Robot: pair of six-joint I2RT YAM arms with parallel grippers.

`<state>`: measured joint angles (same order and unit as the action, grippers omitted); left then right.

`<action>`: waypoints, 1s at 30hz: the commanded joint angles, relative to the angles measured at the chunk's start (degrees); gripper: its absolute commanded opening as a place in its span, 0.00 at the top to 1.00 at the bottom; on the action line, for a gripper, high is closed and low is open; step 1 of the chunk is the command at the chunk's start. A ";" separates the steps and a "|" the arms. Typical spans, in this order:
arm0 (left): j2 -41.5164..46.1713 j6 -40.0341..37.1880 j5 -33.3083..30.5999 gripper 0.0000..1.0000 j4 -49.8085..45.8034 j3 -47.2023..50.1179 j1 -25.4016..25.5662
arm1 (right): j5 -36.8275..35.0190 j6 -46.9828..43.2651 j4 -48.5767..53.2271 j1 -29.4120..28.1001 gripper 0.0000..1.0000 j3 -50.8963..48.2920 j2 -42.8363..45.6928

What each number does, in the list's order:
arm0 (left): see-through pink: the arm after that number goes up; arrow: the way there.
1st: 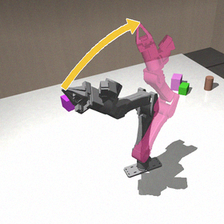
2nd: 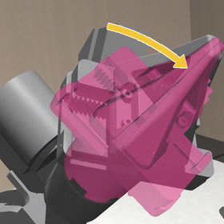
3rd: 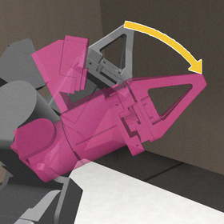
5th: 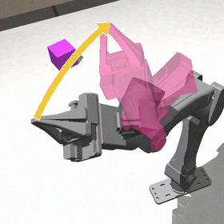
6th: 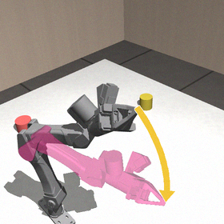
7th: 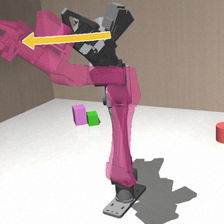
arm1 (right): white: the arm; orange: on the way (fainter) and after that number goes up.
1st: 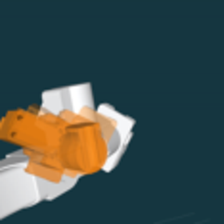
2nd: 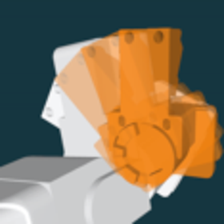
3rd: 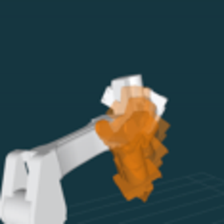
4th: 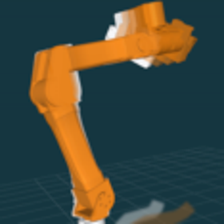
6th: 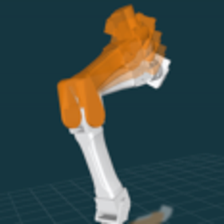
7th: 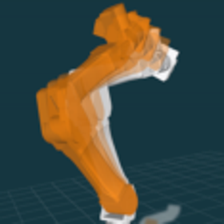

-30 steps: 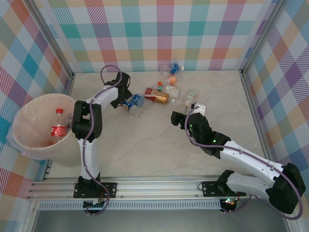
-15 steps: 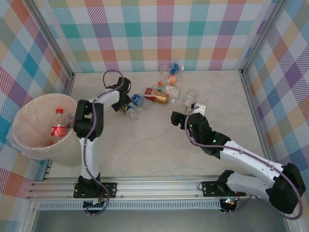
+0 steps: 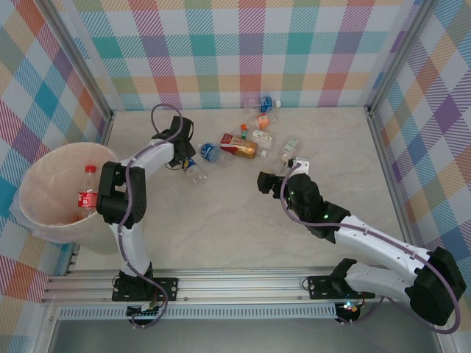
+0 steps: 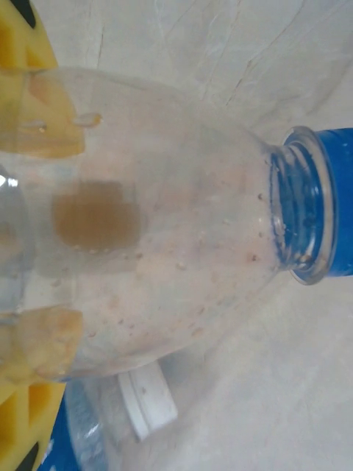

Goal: Put the plastic bottles in the bin

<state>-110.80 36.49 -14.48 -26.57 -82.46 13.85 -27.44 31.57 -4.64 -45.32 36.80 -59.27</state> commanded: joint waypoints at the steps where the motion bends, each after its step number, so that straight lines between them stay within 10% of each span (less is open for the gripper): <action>1: 5.60 -3.16 0.57 0.49 0.47 0.98 0.88 | 5.07 -5.09 -6.15 0.31 0.00 -0.29 0.05; 30: 37.55 -15.31 5.96 0.49 -6.44 -3.17 5.84 | 20.40 -17.12 -15.48 -2.30 0.00 4.90 -11.41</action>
<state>-76.53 23.07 -8.40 -30.50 -82.74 19.09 -8.47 16.60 -16.75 -46.81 39.38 -70.00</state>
